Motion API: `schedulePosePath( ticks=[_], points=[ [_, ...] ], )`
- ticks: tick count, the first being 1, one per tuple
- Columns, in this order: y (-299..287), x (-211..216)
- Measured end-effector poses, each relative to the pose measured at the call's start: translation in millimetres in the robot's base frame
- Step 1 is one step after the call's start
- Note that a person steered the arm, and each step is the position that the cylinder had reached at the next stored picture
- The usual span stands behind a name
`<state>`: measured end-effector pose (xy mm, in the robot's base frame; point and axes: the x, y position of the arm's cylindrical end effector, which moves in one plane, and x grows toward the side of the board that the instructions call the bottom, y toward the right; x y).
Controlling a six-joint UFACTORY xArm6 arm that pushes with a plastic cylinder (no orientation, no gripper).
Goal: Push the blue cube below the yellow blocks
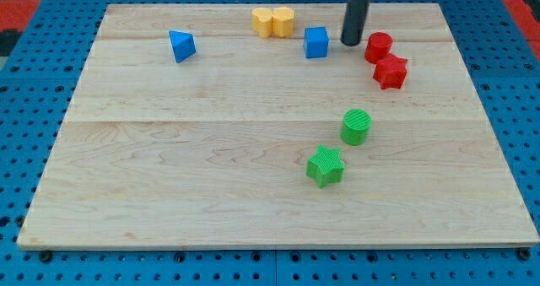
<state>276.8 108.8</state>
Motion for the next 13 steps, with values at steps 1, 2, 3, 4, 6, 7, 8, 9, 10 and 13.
schedulePosePath(
  ticks=[1,2,3,4,6,7,8,9,10,13],
  points=[
    [-47.4,-0.8],
    [-15.3,7.2],
    [2.2,38.1],
    [-23.0,14.8],
    [-30.7,57.8],
    [-65.6,95.6],
    [-78.9,64.8],
    [-79.2,47.5],
    [-53.0,60.7],
    [-58.3,72.8]
  ],
)
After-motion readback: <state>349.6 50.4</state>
